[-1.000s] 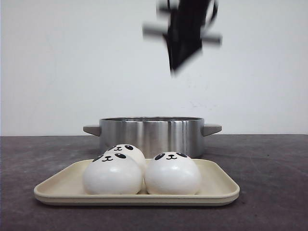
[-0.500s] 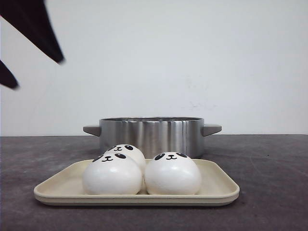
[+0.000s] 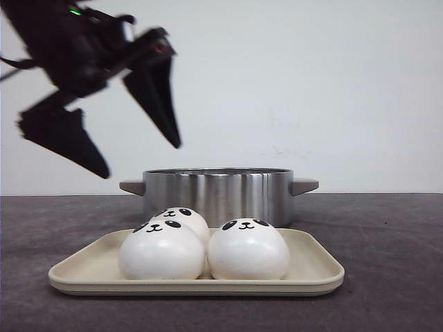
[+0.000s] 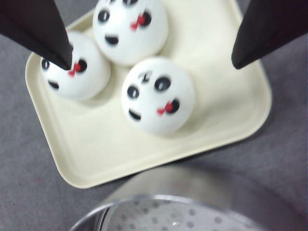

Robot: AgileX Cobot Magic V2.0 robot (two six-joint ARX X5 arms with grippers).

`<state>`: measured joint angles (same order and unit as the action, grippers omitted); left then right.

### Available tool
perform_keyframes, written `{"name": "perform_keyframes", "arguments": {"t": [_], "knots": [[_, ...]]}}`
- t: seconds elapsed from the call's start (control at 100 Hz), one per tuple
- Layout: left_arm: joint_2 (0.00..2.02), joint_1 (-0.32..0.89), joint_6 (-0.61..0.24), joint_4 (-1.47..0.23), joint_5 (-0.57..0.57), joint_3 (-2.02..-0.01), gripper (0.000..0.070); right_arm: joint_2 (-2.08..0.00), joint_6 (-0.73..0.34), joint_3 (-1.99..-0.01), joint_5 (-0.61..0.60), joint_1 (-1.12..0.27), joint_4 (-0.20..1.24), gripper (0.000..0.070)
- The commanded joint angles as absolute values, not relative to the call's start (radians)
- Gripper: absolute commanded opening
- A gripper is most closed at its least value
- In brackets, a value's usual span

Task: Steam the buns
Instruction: 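Lower the left gripper onto the back panda bun nearest it and grasp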

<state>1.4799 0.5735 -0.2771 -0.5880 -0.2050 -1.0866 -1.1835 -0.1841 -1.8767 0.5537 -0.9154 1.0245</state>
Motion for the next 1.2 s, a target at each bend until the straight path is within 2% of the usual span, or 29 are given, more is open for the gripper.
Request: {"name": "perform_keyframes", "arguments": {"t": [0.0,0.42,0.71,0.85,0.91,1.01,1.07,1.12,1.19], "knots": [[1.529,0.59,-0.281,-0.591,-0.199,-1.129,0.0638,-1.188,-0.215,-1.894,0.558,-0.929,1.023,0.0013],[1.752,0.618,-0.282,-0.579,-0.198,-1.186,0.0648,-1.187,-0.28,-1.894,0.559,-0.937,1.093,0.0013],[1.816,0.618,-0.282,-0.533,-0.195,-1.186,0.0641,-1.187,-0.286,-1.894,0.585,-0.937,1.116,0.0013],[1.827,0.617,-0.282,-0.535,-0.181,-1.186,0.0615,-1.187,-0.289,-1.894,0.608,-0.937,1.13,0.0013],[1.832,0.617,-0.281,-0.541,-0.18,-1.186,0.0514,-1.188,-0.289,-1.894,0.612,-0.937,1.133,0.0013],[1.832,0.617,-0.279,-0.558,-0.179,-1.186,0.0228,-1.188,-0.289,-1.894,0.612,-0.937,1.134,0.0013],[1.832,0.617,-0.269,-0.558,-0.181,-1.186,0.0082,-1.188,-0.291,-1.894,0.612,-0.937,1.134,0.0013],[1.832,0.617,-0.257,-0.56,-0.181,-1.186,0.0,-1.188,-0.294,-1.894,0.612,-0.937,1.134,0.0014],[1.832,0.617,-0.244,-0.566,-0.181,-1.186,0.0,-1.188,-0.296,-1.894,0.612,-0.937,1.135,0.0013]]}}
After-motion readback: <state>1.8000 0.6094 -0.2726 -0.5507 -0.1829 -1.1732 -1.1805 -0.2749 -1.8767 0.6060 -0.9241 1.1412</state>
